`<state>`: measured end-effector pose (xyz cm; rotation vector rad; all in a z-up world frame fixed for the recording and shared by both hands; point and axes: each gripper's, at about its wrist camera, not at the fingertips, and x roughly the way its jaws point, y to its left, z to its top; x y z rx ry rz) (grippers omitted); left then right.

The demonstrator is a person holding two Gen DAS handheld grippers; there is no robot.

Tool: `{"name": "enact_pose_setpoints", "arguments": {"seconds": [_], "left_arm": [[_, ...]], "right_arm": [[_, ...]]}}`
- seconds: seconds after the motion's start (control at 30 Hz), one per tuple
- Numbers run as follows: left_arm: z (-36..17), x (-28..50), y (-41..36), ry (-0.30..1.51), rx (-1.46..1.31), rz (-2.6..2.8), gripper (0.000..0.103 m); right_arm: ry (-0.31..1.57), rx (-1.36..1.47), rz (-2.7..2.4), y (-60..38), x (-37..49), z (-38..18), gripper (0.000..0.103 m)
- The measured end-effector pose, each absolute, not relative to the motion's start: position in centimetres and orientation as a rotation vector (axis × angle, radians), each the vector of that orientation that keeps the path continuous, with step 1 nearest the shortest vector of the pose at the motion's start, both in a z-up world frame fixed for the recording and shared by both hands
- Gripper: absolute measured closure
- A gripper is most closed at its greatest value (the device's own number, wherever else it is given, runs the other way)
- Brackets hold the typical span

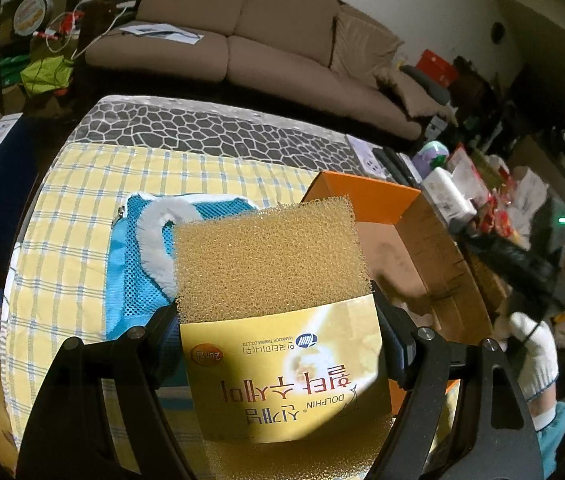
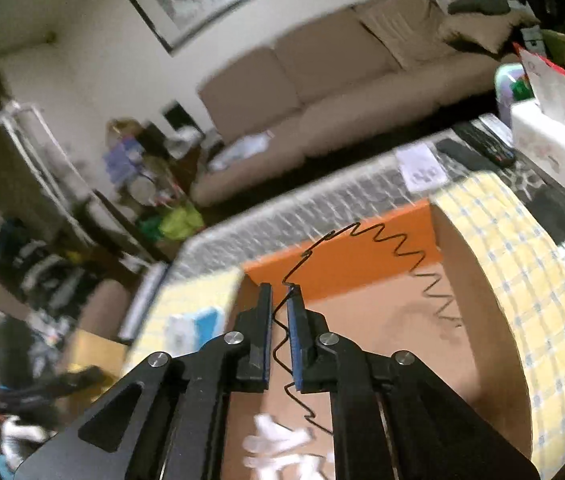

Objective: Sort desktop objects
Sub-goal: 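Drop the coiled wire into the box with the right tool while the left holds the sponge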

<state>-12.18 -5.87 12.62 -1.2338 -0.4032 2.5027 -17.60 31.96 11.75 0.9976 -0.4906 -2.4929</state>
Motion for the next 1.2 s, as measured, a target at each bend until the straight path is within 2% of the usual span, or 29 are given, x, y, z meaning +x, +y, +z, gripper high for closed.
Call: {"name": "enact_pose_setpoints", "arguments": {"seconds": [0.07, 0.13, 0.23, 0.27, 0.3, 0.33, 0.63, 0.77, 0.93, 1.07, 1.2], "left_arm": [[12.6, -12.2, -5.6, -0.398, -1.235, 2.499, 0.026], [12.7, -12.2, -5.5, -0.389, -1.234, 2.496, 0.026], [12.7, -12.0, -5.3, -0.384, -1.229, 2.492, 0.026], [12.8, -12.0, -5.2, -0.384, -1.228, 2.491, 0.026], [12.8, -12.0, -5.2, -0.382, -1.228, 2.49, 0.026], [12.9, -12.0, -5.1, -0.379, -1.226, 2.488, 0.026], [14.2, -11.5, -1.3, -0.322, -1.177, 2.431, 0.026], [14.3, -11.0, 2.4, -0.258, -1.179, 2.377, 0.026], [13.8, -10.3, 8.3, -0.14, -1.207, 2.305, 0.026], [13.4, -10.8, 12.9, -0.101, -1.234, 2.247, 0.028], [13.0, -12.0, 16.8, -0.154, -1.275, 2.172, 0.028]], "right_arm": [[-0.453, 1.083, -2.486, 30.8, -18.2, 10.4, 0.087], [-0.435, 1.118, -2.473, 30.1, -18.2, 9.4, 0.076], [-0.396, 1.12, -2.485, 29.6, -17.9, 9.5, 0.071], [-0.398, 1.113, -2.487, 29.6, -17.7, 9.7, 0.067], [-0.4, 1.112, -2.49, 29.7, -17.7, 9.9, 0.054], [-0.399, 1.113, -2.501, 29.8, -17.5, 10.1, 0.047], [-0.385, 1.057, -2.575, 31.1, -14.0, 14.6, 0.047], [-0.363, 1.037, -2.637, 32.8, -11.3, 16.3, 0.039], [-0.296, 1.084, -2.675, 34.9, -10.6, 16.0, 0.038], [-0.368, 1.077, -2.676, 37.4, -10.5, 15.8, 0.038], [-0.449, 1.051, -2.695, 40.2, -10.4, 15.8, 0.038]]}}
